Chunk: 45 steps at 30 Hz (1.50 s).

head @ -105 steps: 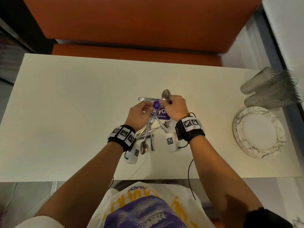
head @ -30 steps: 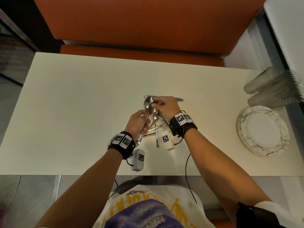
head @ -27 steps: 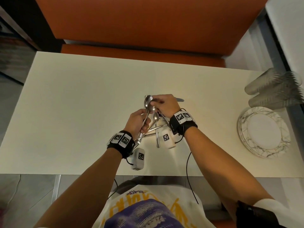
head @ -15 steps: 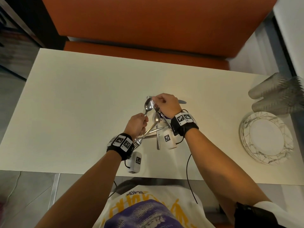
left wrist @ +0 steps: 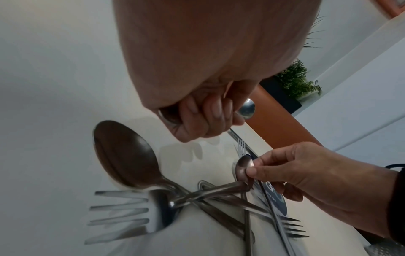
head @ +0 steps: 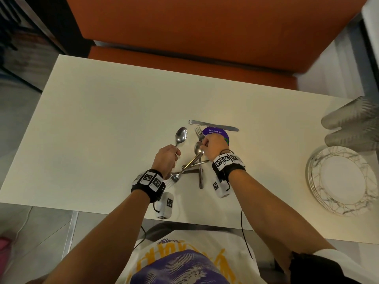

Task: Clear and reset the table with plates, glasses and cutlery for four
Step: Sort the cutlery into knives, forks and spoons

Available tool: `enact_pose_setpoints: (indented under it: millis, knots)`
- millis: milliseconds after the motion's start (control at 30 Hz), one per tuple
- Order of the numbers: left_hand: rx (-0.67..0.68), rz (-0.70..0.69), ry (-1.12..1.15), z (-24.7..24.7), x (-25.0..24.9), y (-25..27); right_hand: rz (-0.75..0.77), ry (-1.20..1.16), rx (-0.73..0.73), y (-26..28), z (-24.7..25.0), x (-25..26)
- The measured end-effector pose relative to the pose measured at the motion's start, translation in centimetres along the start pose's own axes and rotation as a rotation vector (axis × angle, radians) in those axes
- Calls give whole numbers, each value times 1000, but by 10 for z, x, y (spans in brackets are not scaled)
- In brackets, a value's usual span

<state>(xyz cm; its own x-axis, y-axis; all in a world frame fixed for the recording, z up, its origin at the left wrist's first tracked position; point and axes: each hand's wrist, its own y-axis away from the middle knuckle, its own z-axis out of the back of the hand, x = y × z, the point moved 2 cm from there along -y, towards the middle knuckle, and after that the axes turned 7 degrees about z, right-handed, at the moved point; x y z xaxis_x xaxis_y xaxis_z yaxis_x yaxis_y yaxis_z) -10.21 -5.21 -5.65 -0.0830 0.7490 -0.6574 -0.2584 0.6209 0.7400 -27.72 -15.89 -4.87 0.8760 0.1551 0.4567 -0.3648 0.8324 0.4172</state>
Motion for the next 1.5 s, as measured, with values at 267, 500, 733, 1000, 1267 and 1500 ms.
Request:
enact_pose_setpoints:
  millis: [267,500,733,1000,1267,1500]
  knots:
    - [-100,-104,-37,4,-4,-7,129,-208,-124,0,12,13]
    - [-197,-158,-68,14,-13,-11,254,-331,-287,-3,28,40]
    - [-138,-180,60,17,-22,-10,252,-441,-492,2,48,49]
    - [167,-121,180,-7,-50,18,126,-446,-501,5,47,55]
    - [237,-53,250,-14,-50,29,81,-523,-585,14,42,53]
    - [244,-60,195,-12,-49,38,135,-435,-521,14,44,56]
